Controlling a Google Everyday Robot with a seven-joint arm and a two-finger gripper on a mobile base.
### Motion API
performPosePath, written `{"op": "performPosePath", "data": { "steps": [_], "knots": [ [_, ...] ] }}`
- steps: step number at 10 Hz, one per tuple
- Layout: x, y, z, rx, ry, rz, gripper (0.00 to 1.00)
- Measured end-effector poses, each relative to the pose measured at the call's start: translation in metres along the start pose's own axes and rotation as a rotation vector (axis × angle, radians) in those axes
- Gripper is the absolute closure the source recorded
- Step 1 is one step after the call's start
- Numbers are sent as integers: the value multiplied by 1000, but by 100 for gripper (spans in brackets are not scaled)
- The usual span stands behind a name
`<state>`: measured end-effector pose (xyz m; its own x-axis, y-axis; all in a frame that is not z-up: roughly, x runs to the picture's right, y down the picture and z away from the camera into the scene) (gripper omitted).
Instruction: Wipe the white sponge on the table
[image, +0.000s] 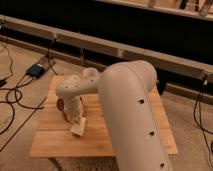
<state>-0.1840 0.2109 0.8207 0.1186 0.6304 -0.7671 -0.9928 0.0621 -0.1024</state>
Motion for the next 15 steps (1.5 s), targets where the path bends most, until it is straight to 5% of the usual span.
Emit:
{"op": "performPosePath", "data": {
  "steps": [4,9,12,15],
  "knots": [
    [55,13,10,31,78,-143,100],
    [95,-38,16,109,178,-156,100],
    [93,-63,29,144,230,-116,100],
    [67,-94,38,186,231,-35,100]
  ]
}}
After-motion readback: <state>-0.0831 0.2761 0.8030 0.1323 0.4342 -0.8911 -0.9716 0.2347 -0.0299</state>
